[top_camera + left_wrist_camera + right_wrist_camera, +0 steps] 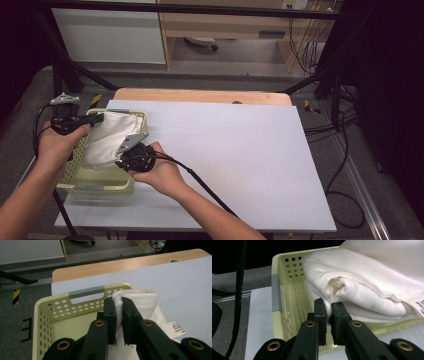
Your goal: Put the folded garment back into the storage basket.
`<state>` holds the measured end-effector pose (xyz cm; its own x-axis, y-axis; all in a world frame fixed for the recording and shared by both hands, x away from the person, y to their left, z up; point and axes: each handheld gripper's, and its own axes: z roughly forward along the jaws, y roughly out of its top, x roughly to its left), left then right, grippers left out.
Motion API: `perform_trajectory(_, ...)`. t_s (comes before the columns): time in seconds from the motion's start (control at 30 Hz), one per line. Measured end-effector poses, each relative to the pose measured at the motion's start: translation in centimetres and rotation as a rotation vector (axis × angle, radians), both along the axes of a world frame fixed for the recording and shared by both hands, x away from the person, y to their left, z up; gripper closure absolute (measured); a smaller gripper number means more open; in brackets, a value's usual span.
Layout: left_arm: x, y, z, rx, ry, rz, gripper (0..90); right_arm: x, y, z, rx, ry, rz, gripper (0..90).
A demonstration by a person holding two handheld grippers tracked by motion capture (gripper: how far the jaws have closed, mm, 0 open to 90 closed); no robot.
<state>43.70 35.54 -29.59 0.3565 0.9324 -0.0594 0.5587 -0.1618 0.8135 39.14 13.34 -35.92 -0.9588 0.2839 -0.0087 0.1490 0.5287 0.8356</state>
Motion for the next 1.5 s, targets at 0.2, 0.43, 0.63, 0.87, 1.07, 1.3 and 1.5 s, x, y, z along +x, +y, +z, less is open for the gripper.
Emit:
perform_trajectory(0.2,0.0,0.2,0.1,0.008,0.003,-0.002,82.6,-0.2,0.1,0.0,0.000,-0.002,0.009,84.0)
perform_trajectory(0.43,0.1,0.8,-0.3,0.014,0.019,0.010,82.6,-0.2,0.3,-0.2,-0.004,0.001,0.010,84.0)
perform_trajectory(0.63,0.2,1.1,-0.8,0.021,0.032,0.006,82.6,-0.3,0.5,-0.3,-0.005,0.007,0.015,84.0)
perform_trajectory(0.87,0.0,1.3,-1.1,0.020,0.034,0.009,82.6,-0.4,0.8,-0.6,-0.005,0.009,0.019,84.0)
perform_trajectory(1.07,-0.1,1.6,-1.2,0.016,0.035,0.015,82.6,-0.5,1.2,-0.8,-0.006,0.011,0.022,84.0)
perform_trajectory(1.3,0.0,1.6,-1.3,0.022,0.037,0.013,82.6,-0.6,1.8,-0.9,-0.003,0.018,0.030,84.0)
perform_trajectory(1.5,0.1,1.6,-1.5,0.020,0.039,0.013,82.6,-0.6,2.1,-1.1,-0.009,0.021,0.032,84.0)
